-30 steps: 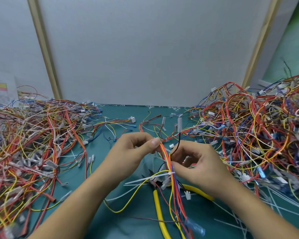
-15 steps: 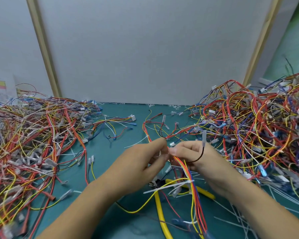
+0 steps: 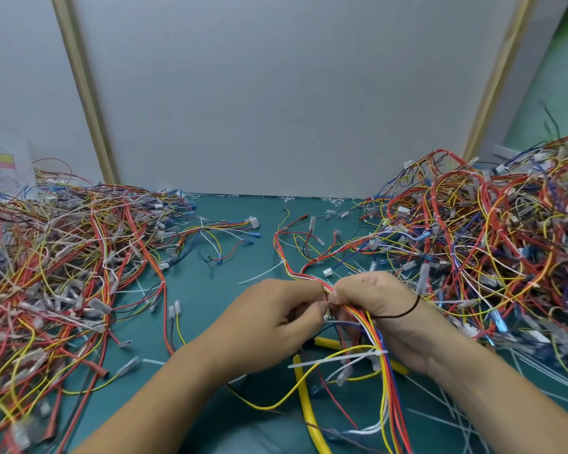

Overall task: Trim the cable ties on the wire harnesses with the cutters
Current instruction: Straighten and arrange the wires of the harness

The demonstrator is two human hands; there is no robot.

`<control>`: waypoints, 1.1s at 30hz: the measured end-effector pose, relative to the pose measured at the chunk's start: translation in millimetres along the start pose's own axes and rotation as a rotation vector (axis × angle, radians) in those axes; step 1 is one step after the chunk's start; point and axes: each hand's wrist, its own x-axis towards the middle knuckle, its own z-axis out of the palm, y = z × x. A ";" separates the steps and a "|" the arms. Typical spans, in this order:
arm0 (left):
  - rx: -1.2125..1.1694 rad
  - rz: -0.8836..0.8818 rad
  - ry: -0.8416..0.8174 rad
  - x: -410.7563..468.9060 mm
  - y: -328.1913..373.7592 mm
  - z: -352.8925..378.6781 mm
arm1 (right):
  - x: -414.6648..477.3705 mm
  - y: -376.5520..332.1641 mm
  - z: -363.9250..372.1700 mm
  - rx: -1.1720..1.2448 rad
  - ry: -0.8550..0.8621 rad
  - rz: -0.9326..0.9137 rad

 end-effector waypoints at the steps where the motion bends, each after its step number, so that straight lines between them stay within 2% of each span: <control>1: 0.005 0.013 0.006 -0.5 0.2 0.1 | -0.2 0.5 -0.3 0.003 -0.013 -0.003; 7: 0.108 0.098 0.079 -1.2 3.9 1.4 | 0.3 0.5 -1.3 0.051 0.005 -0.014; 14: 0.237 0.105 0.180 0.0 9.1 -3.1 | 2.0 -4.0 4.7 0.132 0.059 -0.046; 21: 0.105 0.102 0.132 0.6 -1.1 -0.5 | 1.4 -2.2 4.2 0.222 0.102 0.001; 23: 0.067 0.047 0.209 1.5 -8.6 -3.0 | 0.9 -3.2 1.0 0.240 0.112 -0.010; 25: 0.049 -0.043 0.382 4.9 -12.6 -6.7 | 0.0 -4.8 0.0 0.247 0.098 -0.034; 28: -0.137 -0.198 0.581 8.8 -14.6 -11.7 | -1.3 -6.9 2.6 0.236 0.081 -0.102; 30: -0.223 -0.314 0.570 8.8 -16.1 -13.5 | -2.6 -8.3 4.3 0.209 0.061 -0.145; 33: -0.345 -0.355 0.392 9.2 -13.9 -12.5 | -5.1 -9.6 6.6 0.197 0.041 -0.171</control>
